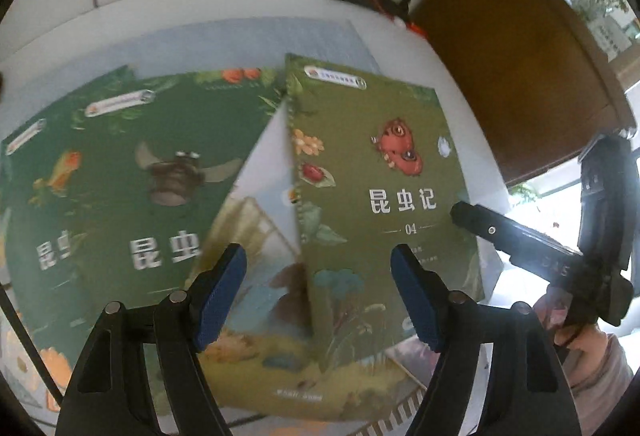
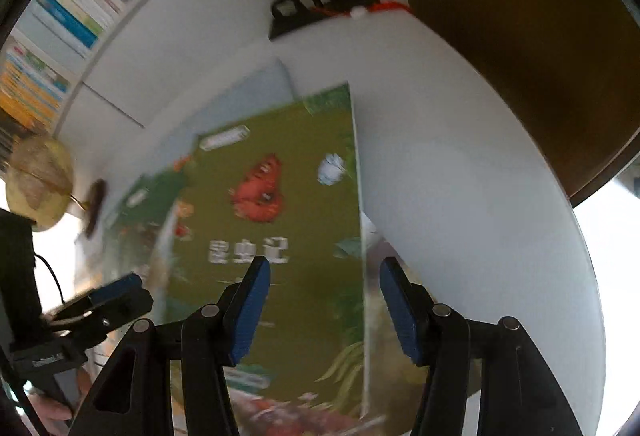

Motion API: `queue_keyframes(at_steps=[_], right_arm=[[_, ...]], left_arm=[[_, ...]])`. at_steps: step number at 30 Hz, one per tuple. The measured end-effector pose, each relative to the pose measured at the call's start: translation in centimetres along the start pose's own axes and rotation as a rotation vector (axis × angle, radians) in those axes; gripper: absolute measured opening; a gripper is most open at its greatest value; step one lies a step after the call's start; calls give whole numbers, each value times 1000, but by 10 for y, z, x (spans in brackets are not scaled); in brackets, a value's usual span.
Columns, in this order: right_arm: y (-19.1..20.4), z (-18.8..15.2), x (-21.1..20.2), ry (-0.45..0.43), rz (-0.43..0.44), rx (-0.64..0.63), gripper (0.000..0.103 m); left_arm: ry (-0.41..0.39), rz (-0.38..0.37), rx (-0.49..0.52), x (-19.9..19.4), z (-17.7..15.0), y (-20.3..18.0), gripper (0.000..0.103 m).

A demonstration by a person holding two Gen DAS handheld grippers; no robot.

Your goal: Organize books

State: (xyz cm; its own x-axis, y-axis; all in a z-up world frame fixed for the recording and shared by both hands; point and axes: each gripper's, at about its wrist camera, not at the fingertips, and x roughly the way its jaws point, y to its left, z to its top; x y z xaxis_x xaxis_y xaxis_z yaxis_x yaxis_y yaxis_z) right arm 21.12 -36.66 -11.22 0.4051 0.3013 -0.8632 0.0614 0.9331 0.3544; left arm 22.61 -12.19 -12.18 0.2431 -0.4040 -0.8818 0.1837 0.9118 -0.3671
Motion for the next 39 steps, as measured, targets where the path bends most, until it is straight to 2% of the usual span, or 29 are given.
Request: queue_keyframes(at_steps=[1,2,3,4,7,10,13,17,20,22,26,29,33,35,37,39], right_arm=[[0,0,-1,-13,14,-8,56],[0,-1,0,-11,36,-11,56],[2,-1,1,3,63,-6,59],[4,-4,1,6,69,-8,59],[13,-11,0,25,79,-30,61],[17,-25,-2,55,139,-19,61],[26,-49,-5,96,196,-21,61],[41,-88,-11,166,272,-51,60],[40,-115,-18,196,339,-49,60],[34,-124,-21,185,332,-40,60],[14,-128,-26,165,334,34,60],[17,-131,-28,142,325,13,60],[28,-144,-29,169,263,-44,60],[26,-147,-32,136,267,-51,61],[24,-144,-32,124,288,-37,63],[21,-140,-30,125,327,-22,75]], left_arm=[[3,-6,8,2,-1,-1,66],[-4,-15,27,1,-3,-5,60],[24,-47,39,2,-5,-7,53],[32,-33,46,3,-7,-8,51],[25,13,86,-6,-19,-8,50],[28,23,70,-19,-35,-1,50],[34,33,54,-37,-66,7,50],[48,37,-11,-61,-114,27,50],[55,41,-52,-67,-135,40,50],[55,56,-70,-66,-138,47,50],[87,35,-92,-57,-138,56,50],[89,17,-81,-54,-142,50,51],[75,70,-34,-52,-144,40,50],[68,84,-16,-52,-146,37,50],[66,78,-14,-52,-145,37,50],[75,15,-33,-50,-146,37,51]])
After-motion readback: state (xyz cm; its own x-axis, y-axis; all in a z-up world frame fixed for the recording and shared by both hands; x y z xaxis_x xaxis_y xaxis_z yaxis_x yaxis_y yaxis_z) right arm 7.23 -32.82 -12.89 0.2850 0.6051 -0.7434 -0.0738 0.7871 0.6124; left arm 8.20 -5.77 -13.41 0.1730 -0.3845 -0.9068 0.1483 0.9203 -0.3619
